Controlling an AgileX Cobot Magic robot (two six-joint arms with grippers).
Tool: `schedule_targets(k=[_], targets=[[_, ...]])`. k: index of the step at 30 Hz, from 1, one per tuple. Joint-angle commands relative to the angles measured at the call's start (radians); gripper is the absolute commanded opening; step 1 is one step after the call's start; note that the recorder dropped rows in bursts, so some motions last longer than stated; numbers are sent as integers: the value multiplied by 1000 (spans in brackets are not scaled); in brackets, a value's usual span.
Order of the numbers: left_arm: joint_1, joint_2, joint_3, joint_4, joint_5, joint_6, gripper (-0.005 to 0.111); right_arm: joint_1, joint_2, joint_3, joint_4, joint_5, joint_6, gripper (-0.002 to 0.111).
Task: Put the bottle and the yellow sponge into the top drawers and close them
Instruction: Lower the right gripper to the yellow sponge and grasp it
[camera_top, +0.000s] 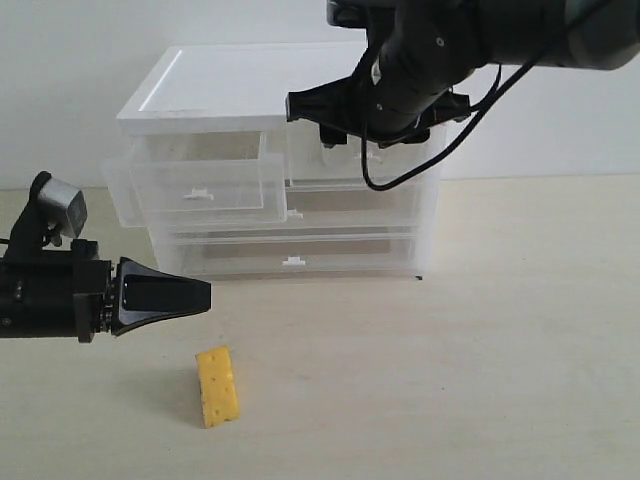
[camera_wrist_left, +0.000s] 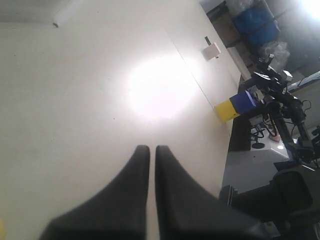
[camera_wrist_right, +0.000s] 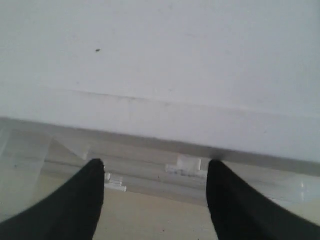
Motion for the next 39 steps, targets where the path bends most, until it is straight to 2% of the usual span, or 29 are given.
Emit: schedule_targets(k=[1, 10, 16, 23, 28, 32, 39], targets=[[-2, -10, 3, -7, 7, 15, 4, -12, -60, -24, 47, -30, -106, 55], [-2, -10, 6, -7, 10, 15, 4, -12, -70, -24, 228, 11, -267, 55], [-2, -10, 6, -7, 9, 12, 4, -12, -70, -24, 326, 123, -375, 55], [53, -10, 44, 0, -21, 12, 4, -12, -72, -20, 478, 206, -490, 55], [103, -10, 99, -57, -84, 39, 4, -12, -91, 69, 647, 215, -638, 55], [127, -10, 135, -110, -95, 79, 4, -7, -106, 207, 746, 140, -726, 55], [127, -10, 150, -110, -94, 160, 4, 80, -81, 420, 757, -149, -753, 55]])
